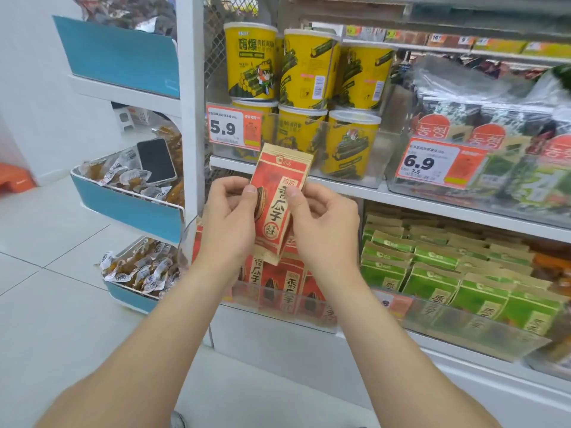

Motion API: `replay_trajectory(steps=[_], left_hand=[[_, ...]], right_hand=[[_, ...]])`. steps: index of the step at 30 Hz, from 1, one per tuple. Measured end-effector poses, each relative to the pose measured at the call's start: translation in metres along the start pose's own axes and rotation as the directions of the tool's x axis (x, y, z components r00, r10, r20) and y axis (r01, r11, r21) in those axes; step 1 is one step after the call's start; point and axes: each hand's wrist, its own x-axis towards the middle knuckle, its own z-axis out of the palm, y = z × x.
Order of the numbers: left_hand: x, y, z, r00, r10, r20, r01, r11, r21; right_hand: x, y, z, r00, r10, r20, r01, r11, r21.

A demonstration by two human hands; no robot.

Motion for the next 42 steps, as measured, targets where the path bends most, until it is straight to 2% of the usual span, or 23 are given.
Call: replay_trajectory(steps=[2, 6, 10, 12, 17, 20, 23, 25, 27, 30, 33, 35, 36, 38, 40, 42], left_hand=[[-0.007, 0.001, 0.009, 1.0, 0.006, 0.0, -0.006, 1.0, -0.023], [-0.016, -0.003, 0.02, 0.992, 0.11, 0.054, -0.117, 0.984, 0.137], [-0.019, -0.003, 0.03, 0.976, 0.143, 0.164, -0.179, 0.956, 0.233], [-0.02, -0.003, 0.033, 0.97, 0.109, 0.217, -0.155, 0.965, 0.212], [-0.022, 0.003, 0.036, 0.96, -0.04, 0.276, 0.009, 0.993, 0.114], [-0.031, 0.006, 0.04, 0.943, -0.125, 0.309, 0.143, 0.989, -0.036], [-0.04, 0.002, 0.042, 0.94, -0.113, 0.322, 0.139, 0.989, -0.058], [-0.047, 0.001, 0.043, 0.94, -0.096, 0.327, 0.105, 0.994, -0.01], [-0.052, 0.0, 0.044, 0.943, -0.105, 0.316, 0.109, 0.994, 0.006], [-0.055, -0.003, 0.045, 0.954, -0.09, 0.285, 0.102, 0.994, -0.03], [-0.054, -0.004, 0.04, 0.955, -0.086, 0.286, 0.1, 0.994, -0.035], [-0.053, -0.001, 0.034, 0.95, -0.061, 0.306, 0.069, 0.997, -0.015], [-0.051, 0.0, 0.031, 0.948, -0.045, 0.315, 0.051, 0.999, -0.008], [-0.05, 0.002, 0.027, 0.948, -0.016, 0.317, 0.012, 1.0, 0.013], [-0.051, 0.004, 0.025, 0.947, -0.009, 0.321, -0.002, 0.999, 0.032], [-0.053, 0.006, 0.024, 0.945, -0.01, 0.327, -0.01, 0.998, 0.06]], right_hand=[[0.003, 0.001, -0.012, 0.999, 0.021, -0.034, -0.022, 0.999, -0.027], [0.008, 0.004, -0.029, 0.997, 0.053, -0.052, -0.058, 0.994, -0.089], [0.007, 0.001, -0.036, 0.999, -0.047, -0.014, 0.042, 0.965, -0.258], [0.006, -0.002, -0.038, 0.998, -0.065, 0.025, 0.07, 0.958, -0.279], [0.006, -0.001, -0.043, 0.99, 0.102, 0.093, -0.096, 0.993, -0.067], [0.004, -0.004, -0.046, 0.972, 0.195, 0.128, -0.209, 0.973, 0.103], [0.002, -0.01, -0.045, 0.931, 0.315, 0.186, -0.349, 0.916, 0.197], [0.002, -0.012, -0.044, 0.923, 0.335, 0.188, -0.367, 0.914, 0.175], [0.003, -0.01, -0.041, 0.944, 0.288, 0.16, -0.304, 0.949, 0.085], [0.0, -0.009, -0.04, 0.977, 0.119, 0.176, -0.093, 0.985, -0.147], [-0.007, -0.009, -0.042, 0.971, -0.016, 0.238, 0.097, 0.939, -0.331], [-0.009, -0.01, -0.041, 0.97, -0.028, 0.243, 0.114, 0.93, -0.35], [-0.009, -0.009, -0.04, 0.973, -0.006, 0.231, 0.082, 0.945, -0.318], [-0.006, -0.008, -0.037, 0.975, 0.082, 0.206, -0.052, 0.988, -0.145], [-0.003, -0.01, -0.036, 0.962, 0.18, 0.206, -0.195, 0.979, 0.053], [-0.002, -0.013, -0.039, 0.946, 0.225, 0.235, -0.264, 0.953, 0.151]])
